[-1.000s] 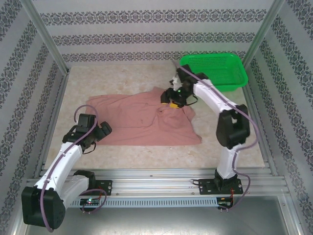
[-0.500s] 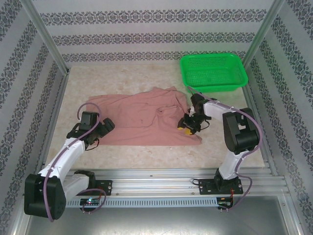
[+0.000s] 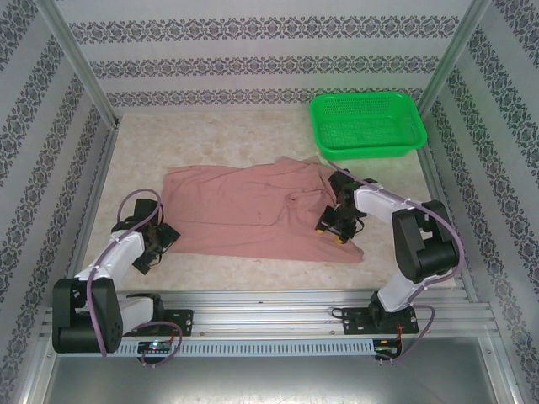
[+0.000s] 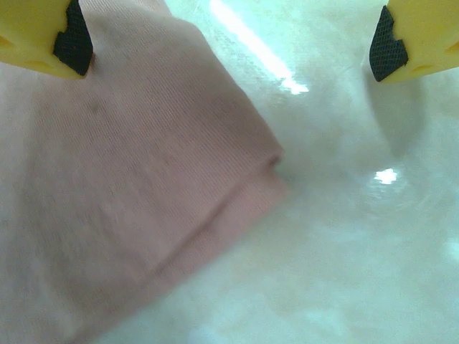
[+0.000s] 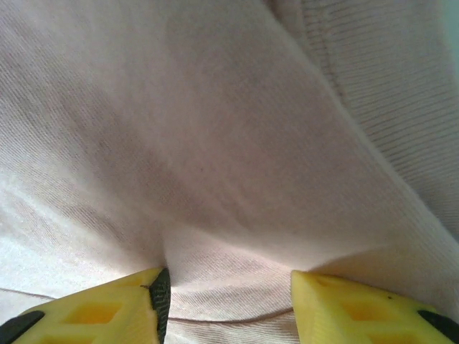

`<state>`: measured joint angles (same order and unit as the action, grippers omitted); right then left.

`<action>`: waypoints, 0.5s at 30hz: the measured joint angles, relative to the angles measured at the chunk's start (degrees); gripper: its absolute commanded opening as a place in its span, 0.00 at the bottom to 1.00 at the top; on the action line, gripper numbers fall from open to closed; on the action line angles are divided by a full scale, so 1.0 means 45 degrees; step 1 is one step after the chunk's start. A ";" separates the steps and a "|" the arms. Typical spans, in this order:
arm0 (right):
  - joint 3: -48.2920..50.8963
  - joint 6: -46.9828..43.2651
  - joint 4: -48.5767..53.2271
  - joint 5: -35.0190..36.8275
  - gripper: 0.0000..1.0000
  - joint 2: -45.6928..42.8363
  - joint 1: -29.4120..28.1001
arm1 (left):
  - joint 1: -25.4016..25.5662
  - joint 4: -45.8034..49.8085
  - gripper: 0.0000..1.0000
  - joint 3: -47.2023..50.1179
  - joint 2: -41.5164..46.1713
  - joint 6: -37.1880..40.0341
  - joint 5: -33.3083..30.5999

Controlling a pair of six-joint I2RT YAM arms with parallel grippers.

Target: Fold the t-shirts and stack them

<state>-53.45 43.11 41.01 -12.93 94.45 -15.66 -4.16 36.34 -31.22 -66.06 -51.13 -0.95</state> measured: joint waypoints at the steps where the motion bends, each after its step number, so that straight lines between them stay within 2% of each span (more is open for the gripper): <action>1: 0.0000 0.0010 0.0039 0.0175 0.51 -0.0180 -0.0097 | 0.0005 0.0005 1.00 -0.0005 0.0175 0.0010 0.0019; 4: -0.0593 -0.0146 0.0185 0.0423 0.53 -0.0670 -0.0578 | 0.0257 -0.0015 1.00 -0.0350 0.0651 0.0165 0.0262; 8: -0.3099 -0.0403 0.0146 -0.0039 0.54 -0.0311 -0.1248 | 0.1035 -0.0515 1.00 -0.2045 0.1107 0.0996 0.0855; 15: -0.6989 -0.1025 0.0549 -0.0801 0.51 0.2749 -0.2006 | 0.1345 -0.1904 1.00 -0.4673 0.2234 0.2958 0.2025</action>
<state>-84.90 38.50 43.48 -16.53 106.83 -24.69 1.89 27.77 -52.25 -56.01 -37.82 8.16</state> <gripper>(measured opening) 0.518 0.999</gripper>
